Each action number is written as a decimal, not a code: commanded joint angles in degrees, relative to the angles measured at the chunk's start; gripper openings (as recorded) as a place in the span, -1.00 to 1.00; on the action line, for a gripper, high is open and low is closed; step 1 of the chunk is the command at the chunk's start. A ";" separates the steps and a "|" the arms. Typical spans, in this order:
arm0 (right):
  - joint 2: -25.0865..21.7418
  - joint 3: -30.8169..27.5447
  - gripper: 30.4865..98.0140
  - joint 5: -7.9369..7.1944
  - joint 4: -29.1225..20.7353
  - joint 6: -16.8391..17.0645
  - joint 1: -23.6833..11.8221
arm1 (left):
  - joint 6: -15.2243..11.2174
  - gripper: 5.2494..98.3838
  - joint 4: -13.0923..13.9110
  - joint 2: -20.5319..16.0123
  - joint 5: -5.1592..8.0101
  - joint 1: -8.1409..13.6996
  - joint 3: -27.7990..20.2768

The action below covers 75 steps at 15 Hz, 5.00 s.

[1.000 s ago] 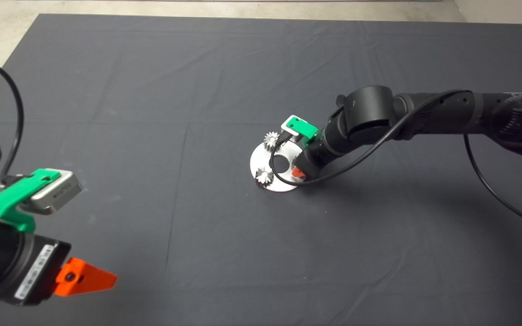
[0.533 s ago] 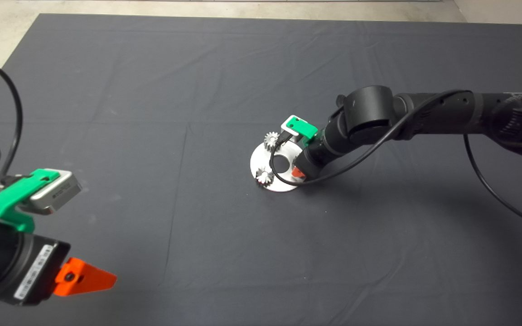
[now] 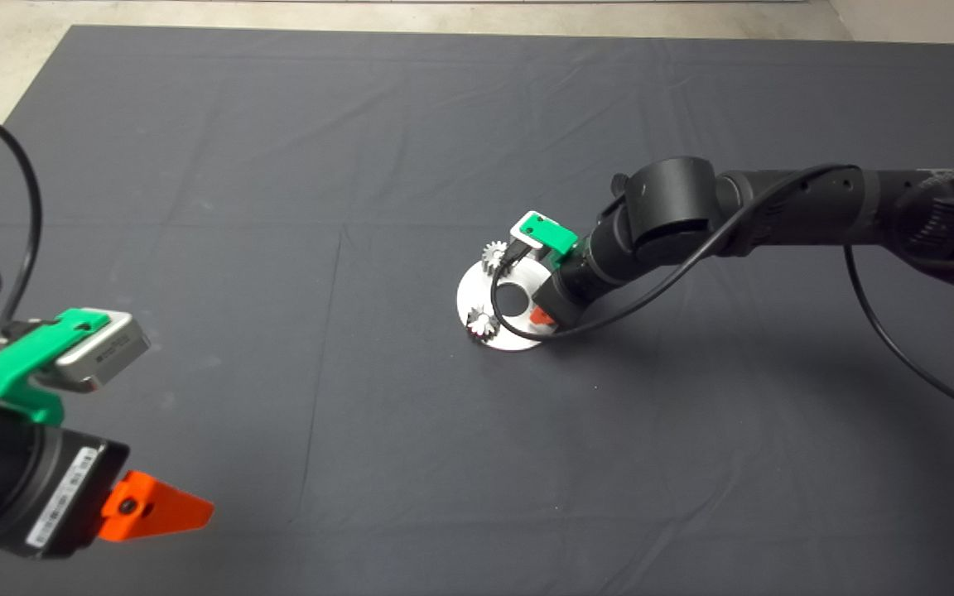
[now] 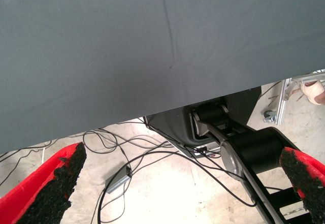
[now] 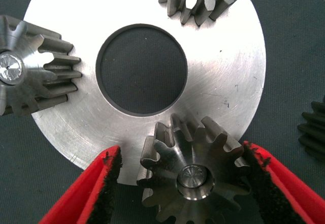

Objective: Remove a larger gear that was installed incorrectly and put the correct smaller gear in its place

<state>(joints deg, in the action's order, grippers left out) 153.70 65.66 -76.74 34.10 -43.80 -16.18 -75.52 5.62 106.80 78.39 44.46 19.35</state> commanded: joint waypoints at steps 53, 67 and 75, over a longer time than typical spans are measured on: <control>-0.54 -4.85 -0.49 -1.04 1.76 -0.68 -0.26 | 0.37 0.99 0.80 -0.32 0.01 0.80 -0.82; -7.75 -10.57 -0.49 -4.03 -2.11 -7.00 -6.06 | 0.37 0.99 0.80 0.03 0.01 0.80 -0.82; -16.04 -19.71 -0.49 -5.26 -1.67 -7.62 -0.65 | -0.33 0.99 0.88 0.59 0.19 0.72 -0.20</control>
<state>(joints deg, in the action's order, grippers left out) 139.64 50.50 -82.47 32.77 -50.96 -18.45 -75.52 5.64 106.68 78.38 44.48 19.37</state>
